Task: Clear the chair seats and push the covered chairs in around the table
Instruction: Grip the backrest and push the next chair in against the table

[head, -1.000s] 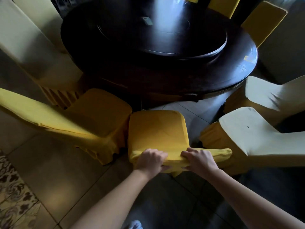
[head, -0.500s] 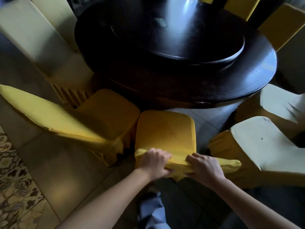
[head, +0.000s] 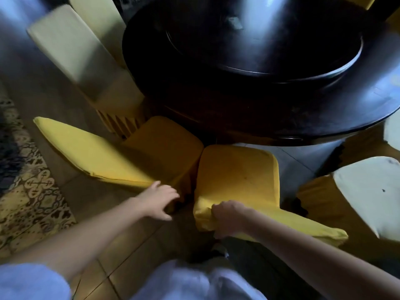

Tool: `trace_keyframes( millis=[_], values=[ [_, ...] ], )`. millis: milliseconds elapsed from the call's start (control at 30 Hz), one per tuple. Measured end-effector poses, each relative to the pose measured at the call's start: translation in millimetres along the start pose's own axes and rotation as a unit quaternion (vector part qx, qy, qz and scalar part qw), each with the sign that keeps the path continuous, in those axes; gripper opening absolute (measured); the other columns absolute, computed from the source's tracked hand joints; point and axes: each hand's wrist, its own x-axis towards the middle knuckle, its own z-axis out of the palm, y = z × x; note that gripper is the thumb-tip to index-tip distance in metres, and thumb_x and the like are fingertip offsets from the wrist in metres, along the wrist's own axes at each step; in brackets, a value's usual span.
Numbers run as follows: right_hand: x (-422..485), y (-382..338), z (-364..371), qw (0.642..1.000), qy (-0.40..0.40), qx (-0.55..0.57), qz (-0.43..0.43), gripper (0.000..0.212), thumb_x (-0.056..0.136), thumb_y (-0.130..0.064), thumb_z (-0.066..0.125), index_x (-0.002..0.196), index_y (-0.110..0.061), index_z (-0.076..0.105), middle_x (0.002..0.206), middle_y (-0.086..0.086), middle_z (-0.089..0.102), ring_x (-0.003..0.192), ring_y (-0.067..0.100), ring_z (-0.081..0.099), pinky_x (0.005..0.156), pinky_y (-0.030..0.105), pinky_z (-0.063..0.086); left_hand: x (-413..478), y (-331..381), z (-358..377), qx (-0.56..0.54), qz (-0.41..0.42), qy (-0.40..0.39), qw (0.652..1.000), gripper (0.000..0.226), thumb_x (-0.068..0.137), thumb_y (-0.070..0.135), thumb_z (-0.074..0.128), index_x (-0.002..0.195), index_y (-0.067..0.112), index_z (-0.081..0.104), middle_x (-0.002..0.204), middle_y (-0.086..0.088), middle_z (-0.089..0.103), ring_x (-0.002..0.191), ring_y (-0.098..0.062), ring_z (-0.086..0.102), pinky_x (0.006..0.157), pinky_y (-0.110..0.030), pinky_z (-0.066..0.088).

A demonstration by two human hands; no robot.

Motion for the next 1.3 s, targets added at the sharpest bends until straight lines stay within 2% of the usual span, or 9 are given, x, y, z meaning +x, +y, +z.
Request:
trace_keyframes(
  millis=[100,200,267,433,567,800,1033,1167,1300],
  values=[
    [7,-10,-3,0.999,0.026,-0.033,0.008,0.057,0.085,-0.040,0.064,0.129,-0.007,0.048,0.118,0.010,0.062,0.103,0.028,0.062,0.068,0.033,0.043,-27,-65,11,0.045,-0.120,0.002,0.992,0.076,0.086,0.052,0.055,0.148,0.026,0.021,0.160,0.001,0.006,0.147,-0.017,0.004,0.118,-0.048,0.005],
    [6,-6,4,0.998,0.054,0.025,0.039,0.052,0.082,-0.036,0.066,0.125,-0.015,0.046,0.110,0.009,0.064,0.095,0.030,0.064,0.063,0.031,0.041,-58,-131,17,0.067,-0.226,0.014,0.972,0.080,0.084,0.049,0.060,0.148,0.024,0.020,0.159,0.000,0.010,0.147,-0.017,0.007,0.118,-0.048,0.009],
    [3,-9,14,0.991,0.094,0.074,0.061,0.045,0.084,-0.032,0.064,0.123,-0.020,0.046,0.106,0.007,0.065,0.092,0.030,0.064,0.062,0.032,0.041,-73,-168,22,0.078,-0.244,-0.013,0.966,0.080,0.085,0.039,0.063,0.149,0.024,0.017,0.158,0.001,0.012,0.146,-0.018,0.008,0.117,-0.049,0.010],
    [1,-22,28,0.966,0.169,0.152,0.120,0.040,0.085,-0.033,0.063,0.122,-0.030,0.049,0.105,-0.002,0.066,0.091,0.023,0.065,0.068,0.034,0.049,-63,-207,17,0.135,-0.193,0.013,0.972,0.063,0.088,0.014,0.059,0.142,0.032,0.032,0.149,0.011,0.033,0.140,-0.009,0.026,0.117,-0.038,0.015],
    [2,-31,25,0.960,0.168,0.167,0.152,0.041,0.085,-0.024,0.064,0.124,-0.027,0.051,0.113,-0.001,0.065,0.100,0.024,0.063,0.080,0.035,0.050,-53,-217,16,0.126,-0.159,0.045,0.978,0.058,0.088,0.016,0.058,0.139,0.037,0.040,0.136,0.009,0.051,0.125,-0.013,0.048,0.098,-0.027,0.045],
    [14,-46,17,0.948,0.177,0.182,0.193,0.038,0.086,-0.021,0.064,0.122,-0.026,0.056,0.112,0.000,0.065,0.101,0.023,0.062,0.080,0.034,0.049,-49,-187,13,0.089,-0.141,0.104,0.980,0.048,0.090,0.019,0.056,0.135,0.037,0.047,0.124,0.005,0.060,0.112,-0.015,0.057,0.088,-0.027,0.048],
    [52,-79,-6,0.931,0.222,0.226,0.180,0.024,0.083,-0.020,0.065,0.106,-0.026,0.062,0.094,-0.003,0.066,0.083,0.018,0.064,0.069,0.031,0.055,-32,-155,11,0.031,-0.100,0.155,0.982,0.033,0.089,0.019,0.059,0.120,0.031,0.060,0.104,0.005,0.065,0.095,-0.013,0.061,0.077,-0.024,0.047],
    [67,-93,-16,0.930,0.242,0.226,0.163,0.021,0.083,-0.019,0.064,0.103,-0.026,0.062,0.090,-0.004,0.064,0.075,0.015,0.058,0.060,0.025,0.043,-27,-145,14,0.019,-0.058,0.172,0.983,0.038,0.088,0.017,0.059,0.123,0.031,0.058,0.110,0.004,0.066,0.100,-0.015,0.061,0.083,-0.027,0.050],
    [68,-92,-16,0.937,0.237,0.204,0.152,0.019,0.083,-0.020,0.063,0.101,-0.024,0.062,0.090,-0.002,0.066,0.079,0.019,0.063,0.065,0.032,0.054,-28,-142,25,-0.007,-0.015,0.180,0.984,0.034,0.088,0.017,0.060,0.119,0.030,0.061,0.105,0.003,0.064,0.096,-0.013,0.061,0.080,-0.022,0.051]
  ],
)
